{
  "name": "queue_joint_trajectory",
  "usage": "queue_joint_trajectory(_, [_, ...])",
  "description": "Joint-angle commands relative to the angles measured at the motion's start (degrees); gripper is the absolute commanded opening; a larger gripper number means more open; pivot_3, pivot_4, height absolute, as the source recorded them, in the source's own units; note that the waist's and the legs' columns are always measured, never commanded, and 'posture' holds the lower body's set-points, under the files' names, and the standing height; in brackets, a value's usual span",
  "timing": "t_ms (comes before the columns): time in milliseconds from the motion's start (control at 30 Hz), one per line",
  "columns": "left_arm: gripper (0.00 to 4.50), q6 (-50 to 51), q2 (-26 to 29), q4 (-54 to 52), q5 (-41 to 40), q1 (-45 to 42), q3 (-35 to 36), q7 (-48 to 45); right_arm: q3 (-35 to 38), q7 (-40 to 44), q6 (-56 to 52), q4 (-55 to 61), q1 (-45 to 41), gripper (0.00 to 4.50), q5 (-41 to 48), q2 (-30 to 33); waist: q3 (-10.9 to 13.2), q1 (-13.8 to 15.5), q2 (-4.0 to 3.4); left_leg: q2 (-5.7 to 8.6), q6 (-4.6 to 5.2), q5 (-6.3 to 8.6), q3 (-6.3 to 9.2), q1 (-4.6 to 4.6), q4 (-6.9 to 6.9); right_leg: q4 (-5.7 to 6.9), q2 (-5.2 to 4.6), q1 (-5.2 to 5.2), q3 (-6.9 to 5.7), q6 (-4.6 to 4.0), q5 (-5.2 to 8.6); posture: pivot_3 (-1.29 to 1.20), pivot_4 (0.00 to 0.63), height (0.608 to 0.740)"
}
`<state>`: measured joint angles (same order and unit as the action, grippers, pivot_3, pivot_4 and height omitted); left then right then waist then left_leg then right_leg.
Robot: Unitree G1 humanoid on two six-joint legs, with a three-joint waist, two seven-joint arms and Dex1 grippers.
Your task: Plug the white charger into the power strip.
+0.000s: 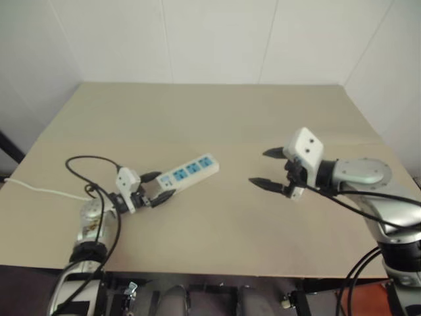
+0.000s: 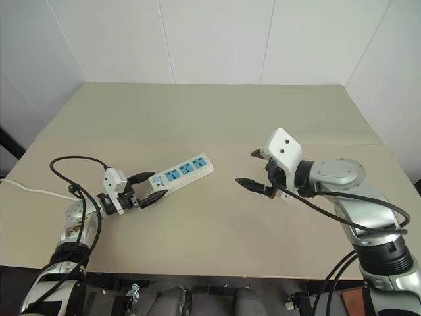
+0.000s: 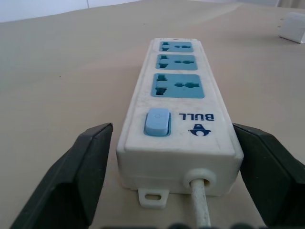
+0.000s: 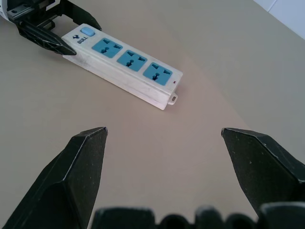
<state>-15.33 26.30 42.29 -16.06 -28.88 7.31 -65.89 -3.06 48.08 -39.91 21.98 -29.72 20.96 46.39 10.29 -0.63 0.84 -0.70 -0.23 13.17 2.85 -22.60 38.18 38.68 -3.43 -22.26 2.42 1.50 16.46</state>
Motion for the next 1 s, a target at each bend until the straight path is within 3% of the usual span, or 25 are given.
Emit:
queue_joint_trajectory(33, [3.22, 0.0, -0.33, 2.9, 0.78, 0.11, -1.42, -2.26, 1.57, -0.39, 1.16, 1.41, -0.38, 4.5, -0.38, 0.42, 0.0, -0.04, 0.0, 0.0, 0.0, 0.0, 0.0, 0.0, 0.0, 0.0, 0.0, 0.0, 0.0, 0.0, 0.0, 0.0, 0.15, 0.74])
queue_joint_trajectory(233, [3.22, 0.45, 0.27, 3.97, 1.58, -0.9, -2.08, -4.27, 1.43, -0.39, 1.24, 1.0, -0.86, 4.5, -0.65, 0.32, 0.0, 0.01, 0.0, 0.0, 0.0, 0.0, 0.01, 0.0, -0.01, -0.02, 0.0, 0.0, 0.0, 0.0, 0.0, 0.0, 0.15, 0.74])
queue_joint_trajectory(467, [3.22, -0.02, 1.76, 1.64, 1.56, -1.45, -5.3, -14.37, 1.24, 1.22, 2.19, -0.19, -1.49, 4.5, -1.18, 1.32, 0.0, -0.04, 0.0, 0.0, 0.0, 0.0, -0.01, -0.04, -0.12, -0.19, 0.0, 0.0, -0.01, 0.0, 0.0, 0.0, 0.15, 0.74])
queue_joint_trajectory(633, [3.22, -0.67, 1.92, 1.84, 2.31, -4.09, -8.37, -20.7, 0.53, 6.96, 9.33, -5.7, -2.79, 4.5, -4.68, 6.45, 0.0, 0.14, 0.0, 0.02, 0.0, 0.0, 0.03, -0.22, -0.13, -0.39, -0.02, -0.03, -0.08, 0.03, -0.01, 0.0, 0.15, 0.74])
queue_joint_trajectory(833, [3.22, -3.36, 0.43, 6.92, 3.97, -8.76, -10.73, -23.33, -6.61, 21.09, 46.63, -27.46, -8.77, 4.5, -19.07, 16.16, 0.01, -0.03, 0.01, 0.06, 0.02, 0.02, -0.01, -0.31, -0.16, -0.66, -0.04, -0.05, -0.1, 0.09, -0.04, 0.0, 0.15, 0.74])
queue_joint_trajectory(1000, [3.22, -4.46, -0.18, 9.46, 4.3, -10.15, -10.58, -24.3, -13.61, 36.6, 69.01, -43.53, -20.96, 4.5, -22.44, 15.8, 0.02, -0.63, 0.01, 0.03, 0.03, 0.02, -0.08, -0.25, -0.22, -0.63, -0.02, -0.09, -0.03, 0.1, -0.04, 0.0, 0.15, 0.74])
